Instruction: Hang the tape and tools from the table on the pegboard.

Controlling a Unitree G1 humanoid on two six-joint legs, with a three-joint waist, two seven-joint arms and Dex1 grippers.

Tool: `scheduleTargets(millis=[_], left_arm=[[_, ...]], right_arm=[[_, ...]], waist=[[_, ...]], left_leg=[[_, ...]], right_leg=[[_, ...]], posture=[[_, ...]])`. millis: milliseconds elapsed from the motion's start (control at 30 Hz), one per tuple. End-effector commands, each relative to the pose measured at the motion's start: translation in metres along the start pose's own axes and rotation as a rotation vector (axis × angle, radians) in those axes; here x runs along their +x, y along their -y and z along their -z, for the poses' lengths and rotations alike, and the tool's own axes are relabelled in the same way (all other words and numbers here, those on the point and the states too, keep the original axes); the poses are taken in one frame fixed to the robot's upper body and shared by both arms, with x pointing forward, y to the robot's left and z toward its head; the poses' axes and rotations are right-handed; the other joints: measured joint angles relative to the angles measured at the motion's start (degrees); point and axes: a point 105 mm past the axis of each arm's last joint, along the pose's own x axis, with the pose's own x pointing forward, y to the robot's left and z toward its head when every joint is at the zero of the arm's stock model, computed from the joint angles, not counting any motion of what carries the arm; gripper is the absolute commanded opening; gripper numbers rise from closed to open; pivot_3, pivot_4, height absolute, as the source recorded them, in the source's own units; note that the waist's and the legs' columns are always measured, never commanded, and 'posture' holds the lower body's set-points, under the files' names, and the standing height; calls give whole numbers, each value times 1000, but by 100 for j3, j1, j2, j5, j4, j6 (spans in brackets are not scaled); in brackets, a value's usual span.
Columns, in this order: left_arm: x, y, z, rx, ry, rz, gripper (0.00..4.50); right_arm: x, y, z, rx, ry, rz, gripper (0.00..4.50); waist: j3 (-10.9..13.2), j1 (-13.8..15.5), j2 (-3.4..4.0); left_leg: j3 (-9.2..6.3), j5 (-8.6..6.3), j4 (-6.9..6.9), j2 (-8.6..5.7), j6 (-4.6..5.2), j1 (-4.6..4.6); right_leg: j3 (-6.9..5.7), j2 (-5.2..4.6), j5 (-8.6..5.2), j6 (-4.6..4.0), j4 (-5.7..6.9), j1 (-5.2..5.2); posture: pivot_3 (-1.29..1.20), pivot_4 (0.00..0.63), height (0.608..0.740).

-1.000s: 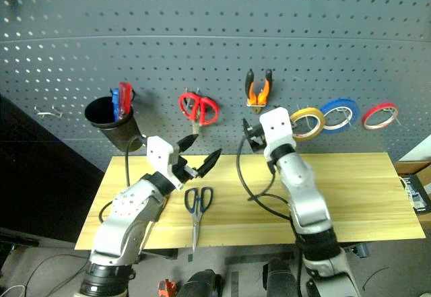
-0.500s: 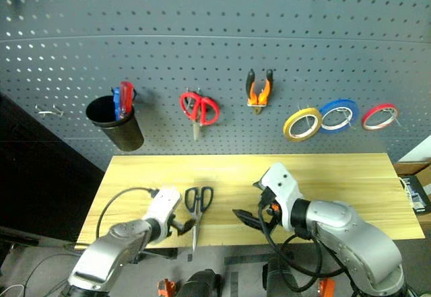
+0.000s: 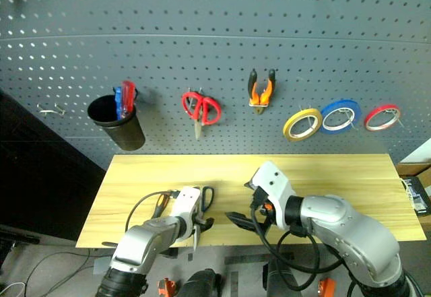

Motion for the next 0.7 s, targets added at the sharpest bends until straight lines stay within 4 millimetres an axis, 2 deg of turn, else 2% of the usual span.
scheduleTargets(millis=[33, 100, 367, 433, 500, 567, 700], left_arm=[[6, -5, 16, -24, -66, -26, 4207], [6, -7, 13, -17, -51, -32, 3863], [3, -14, 1, 1, 9, -6, 1348], [2, -16, -1, 14, 21, 7, 871], [0, -16, -5, 30, 38, 33, 711], [-8, -16, -17, 95, 102, 78, 507], [-23, -25, -34, 175, 205, 107, 507]], right_arm=[[-7, -4, -9, -22, 38, 3, 4500], [-10, -4, -7, 0, 36, 8, 4500], [-19, -5, 0, -18, 12, 19, 4500], [-20, -4, 0, -23, 12, 24, 4500], [-20, -3, 0, -26, 13, 29, 4500], [-21, -2, -1, -26, 20, 36, 4500], [-22, 1, -3, -24, 40, 48, 4500]], waist=[[-1, -4, 2], [-1, -6, 2], [-3, -8, 5], [-3, -7, 5], [-3, -7, 5], [-3, -7, 5], [-3, -6, 6]], left_leg=[[0, 0, 0, 0, 0, 6], [-4, 0, 0, 0, 1, 19], [-11, 0, -1, -1, 0, 25], [-11, 1, -2, -1, -1, 24], [-13, 1, -2, -1, -3, 22], [-15, 3, -4, 0, -5, 19], [-24, 11, -9, 4, -21, 4]], right_leg=[[-1, 1, 0, 0, 0, 7], [-5, 2, 0, 1, -3, 24], [-13, 9, -1, 2, -13, 36], [-13, 9, -1, 2, -17, 36], [-15, 9, -1, 2, -21, 36], [-17, 9, -1, 2, -24, 36], [-19, 8, 0, 1, -40, 30]], posture=[[-65, 250, 740], [-71, 245, 740], [-77, 234, 740], [-76, 229, 740], [-76, 229, 740], [-67, 219, 740], [-60, 213, 740]])
